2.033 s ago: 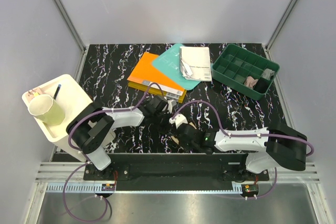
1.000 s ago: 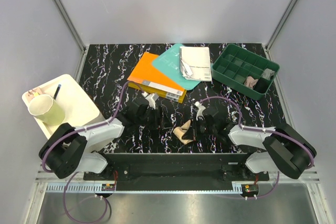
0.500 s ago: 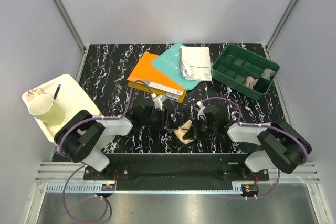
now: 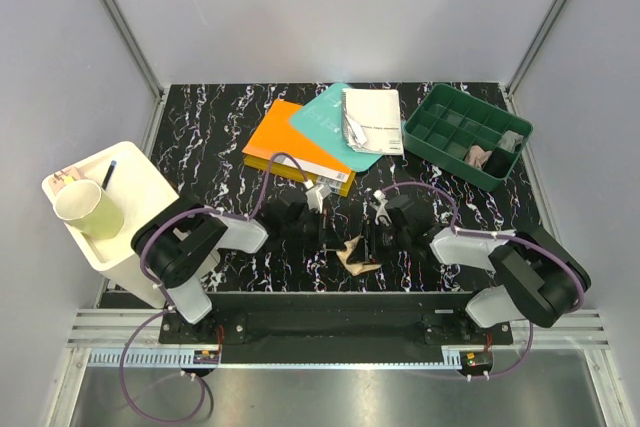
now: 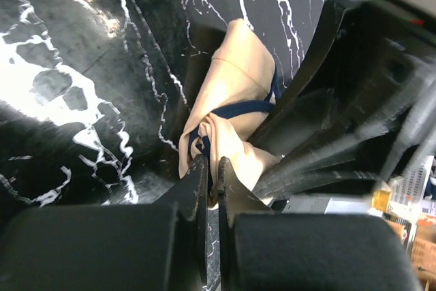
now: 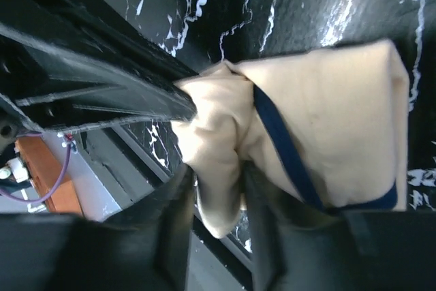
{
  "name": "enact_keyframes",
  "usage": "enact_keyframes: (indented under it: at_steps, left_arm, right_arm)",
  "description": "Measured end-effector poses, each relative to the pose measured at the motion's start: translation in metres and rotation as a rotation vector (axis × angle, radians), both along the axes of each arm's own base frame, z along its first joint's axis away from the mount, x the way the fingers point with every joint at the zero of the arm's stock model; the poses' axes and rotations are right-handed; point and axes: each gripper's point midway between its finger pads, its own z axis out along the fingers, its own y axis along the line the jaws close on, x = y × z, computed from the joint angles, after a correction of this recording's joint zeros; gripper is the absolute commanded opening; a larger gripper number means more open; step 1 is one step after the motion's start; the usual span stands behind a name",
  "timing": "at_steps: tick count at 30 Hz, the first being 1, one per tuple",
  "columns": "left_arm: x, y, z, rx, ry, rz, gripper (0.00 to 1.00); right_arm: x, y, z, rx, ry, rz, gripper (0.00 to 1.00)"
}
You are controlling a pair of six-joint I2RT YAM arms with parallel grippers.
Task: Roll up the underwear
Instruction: Roll the underwear to the corner of the board.
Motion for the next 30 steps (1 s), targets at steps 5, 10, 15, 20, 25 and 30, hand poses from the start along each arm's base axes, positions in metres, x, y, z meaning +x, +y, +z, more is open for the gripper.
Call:
enact_keyframes:
  at_steps: [5,10,15,20,25,30]
  left_arm:
    - [0.001,-0.005,0.000,0.046,-0.008,-0.026,0.00]
    - [0.002,-0.006,-0.001,0.104,-0.018,-0.039,0.00]
    - [0.002,-0.005,-0.001,0.144,-0.029,-0.042,0.00]
    - [0.002,-0.005,-0.002,0.166,-0.026,-0.041,0.00]
    - [0.002,-0.005,-0.001,0.178,-0.028,-0.045,0.00]
    - [0.001,-0.005,-0.001,0.184,-0.033,-0.050,0.00]
  right_arm:
    - [0.005,-0.004,0.011,-0.049,0.003,-0.019,0.67]
    - [0.004,-0.008,0.032,-0.038,0.012,-0.073,0.79]
    - [-0.001,-0.012,0.038,-0.017,0.095,-0.183,0.80]
    - [-0.015,-0.026,0.024,-0.041,0.179,-0.272,0.81]
    - [-0.016,-0.033,0.014,-0.077,0.199,-0.308,0.81]
    - [-0.007,-0.027,0.012,-0.077,0.201,-0.312,0.79]
